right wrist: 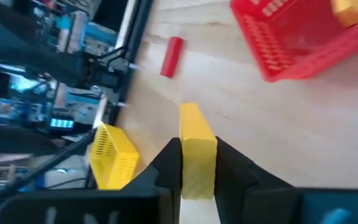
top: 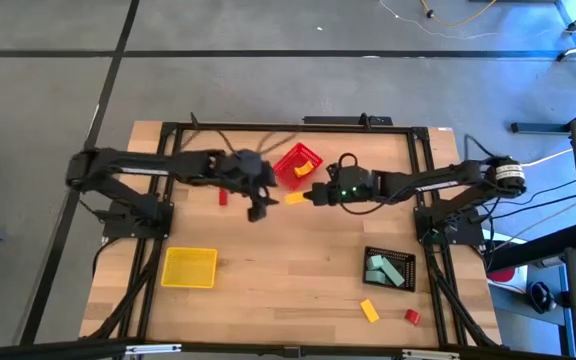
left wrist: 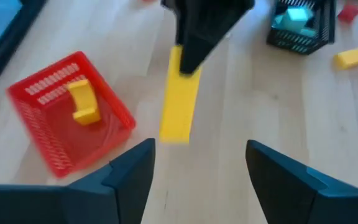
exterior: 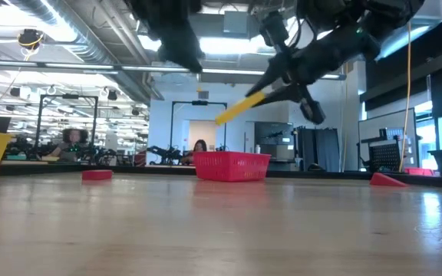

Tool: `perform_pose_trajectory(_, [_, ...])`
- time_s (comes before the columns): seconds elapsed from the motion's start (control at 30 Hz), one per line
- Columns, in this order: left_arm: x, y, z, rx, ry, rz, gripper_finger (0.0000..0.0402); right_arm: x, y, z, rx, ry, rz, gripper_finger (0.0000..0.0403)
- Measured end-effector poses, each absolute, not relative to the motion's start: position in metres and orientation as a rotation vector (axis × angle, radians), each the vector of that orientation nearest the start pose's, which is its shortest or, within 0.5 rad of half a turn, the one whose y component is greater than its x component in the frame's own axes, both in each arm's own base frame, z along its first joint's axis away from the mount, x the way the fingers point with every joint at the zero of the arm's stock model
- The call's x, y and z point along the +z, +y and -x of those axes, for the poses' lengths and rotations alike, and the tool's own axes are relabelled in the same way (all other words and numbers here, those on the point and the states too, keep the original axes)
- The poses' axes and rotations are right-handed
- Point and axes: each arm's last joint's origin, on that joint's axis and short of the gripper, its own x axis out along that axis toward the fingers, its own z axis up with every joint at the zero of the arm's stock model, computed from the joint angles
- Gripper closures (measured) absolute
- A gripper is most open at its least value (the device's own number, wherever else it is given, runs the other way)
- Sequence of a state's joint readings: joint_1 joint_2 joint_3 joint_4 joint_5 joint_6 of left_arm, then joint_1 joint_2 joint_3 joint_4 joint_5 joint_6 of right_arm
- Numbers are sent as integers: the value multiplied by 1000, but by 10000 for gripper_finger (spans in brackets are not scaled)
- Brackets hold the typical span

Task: Sort & place blocks by color
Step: Put the top yellow block into the red bin

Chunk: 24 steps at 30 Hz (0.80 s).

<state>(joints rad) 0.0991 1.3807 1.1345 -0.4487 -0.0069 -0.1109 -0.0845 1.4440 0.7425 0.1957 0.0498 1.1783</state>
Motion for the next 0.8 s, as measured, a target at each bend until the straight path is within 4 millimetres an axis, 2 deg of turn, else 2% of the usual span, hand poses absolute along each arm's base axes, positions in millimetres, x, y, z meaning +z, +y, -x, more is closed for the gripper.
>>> perform_pose_trajectory(0.1, [322,32,-270,181,619,155,162,217,-34,-284,-437,387,-1089,344])
perform_pose_trajectory(0.2, [349,33,-241,233,446,148,166,232,-44,-272,-454,345,-1009,344])
perform_pose_trajectory(0.3, [365,31,-213,273,232,149,167,250,-53,-263,-469,281,-940,344])
perform_pose_trajectory(0.4, [366,29,-185,305,25,149,167,271,-61,-262,-471,254,-839,344])
perform_pose_trajectory(0.57, [354,25,-149,310,-205,185,167,304,-66,-272,-486,297,-674,344])
perform_pose_trajectory(0.67, [349,23,-136,301,-265,214,167,313,-69,-279,-522,355,-627,344])
perform_pose_trajectory(0.8, [351,23,-131,302,-287,222,167,318,-76,-297,-571,503,-607,344])
